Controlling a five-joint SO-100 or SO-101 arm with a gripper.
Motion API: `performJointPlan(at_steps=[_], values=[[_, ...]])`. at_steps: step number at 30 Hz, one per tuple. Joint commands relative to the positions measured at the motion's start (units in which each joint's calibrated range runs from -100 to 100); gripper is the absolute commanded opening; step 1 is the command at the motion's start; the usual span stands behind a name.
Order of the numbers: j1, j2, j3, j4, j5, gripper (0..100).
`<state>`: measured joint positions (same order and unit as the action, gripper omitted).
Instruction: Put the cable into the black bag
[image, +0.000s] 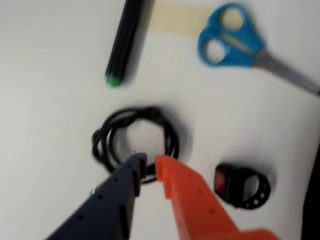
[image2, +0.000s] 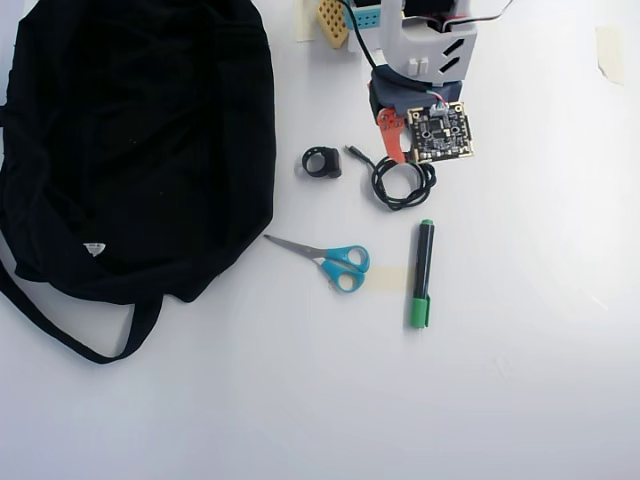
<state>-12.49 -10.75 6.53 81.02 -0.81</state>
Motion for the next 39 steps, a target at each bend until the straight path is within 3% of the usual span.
performJointPlan(at_steps=[1,13,34,39], values=[[-0.1,-1.5,-1.9,4.0,0.3,2],[0.1,-0.5,-1.9,7.6,0.3,3],[-0.1,-0.2,7.9,2.0,0.6,3],[-0.5,-0.2,10.2,-0.9,3.2,14]])
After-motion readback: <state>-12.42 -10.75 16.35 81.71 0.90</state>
